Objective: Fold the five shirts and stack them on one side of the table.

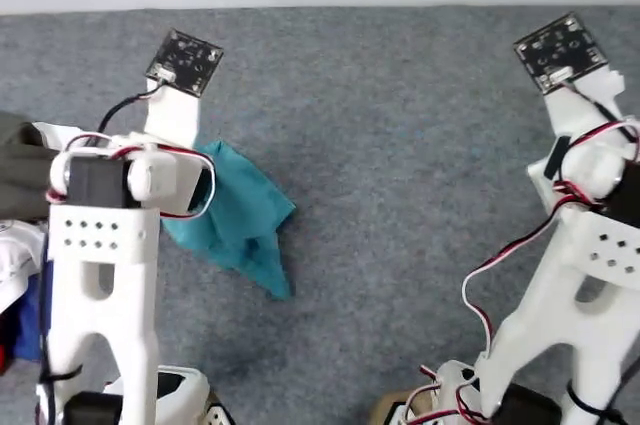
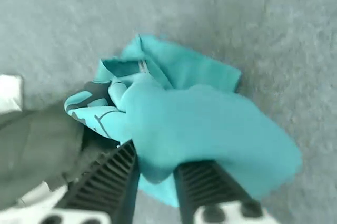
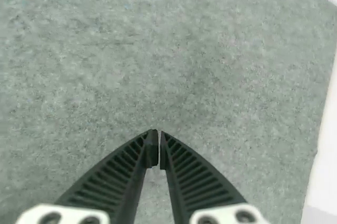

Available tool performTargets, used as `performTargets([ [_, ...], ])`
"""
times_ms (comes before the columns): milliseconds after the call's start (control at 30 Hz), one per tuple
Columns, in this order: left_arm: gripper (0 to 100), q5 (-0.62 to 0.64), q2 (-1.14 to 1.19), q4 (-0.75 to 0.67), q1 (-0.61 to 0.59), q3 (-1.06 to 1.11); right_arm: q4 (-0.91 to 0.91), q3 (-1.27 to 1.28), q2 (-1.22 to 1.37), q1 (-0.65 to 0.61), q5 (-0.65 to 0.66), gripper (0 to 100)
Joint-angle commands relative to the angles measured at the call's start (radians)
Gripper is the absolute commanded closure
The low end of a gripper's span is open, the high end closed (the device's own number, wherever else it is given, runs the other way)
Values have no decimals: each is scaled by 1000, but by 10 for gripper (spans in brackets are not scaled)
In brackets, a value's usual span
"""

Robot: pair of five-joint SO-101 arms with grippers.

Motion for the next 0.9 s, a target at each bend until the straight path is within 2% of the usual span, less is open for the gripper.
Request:
performTargets([
  [0,863,-6,8,41,52,-36,27,-14,-33,-10,2,988],
  [167,818,-12,8,46,69,-39,28,-11,-61,-10,2,988],
  [400,866,-43,17,40,-23,-21,91,-8,-96,-71,2,988],
  [533,877,-117,15,57,-37,70,94,-6,-94,-140,-89,988],
  [700,821,-178,9,68,40,205,94,-6,-91,-234,-166,988],
  [867,783,-183,17,54,141,249,94,-5,-90,-255,-206,988],
])
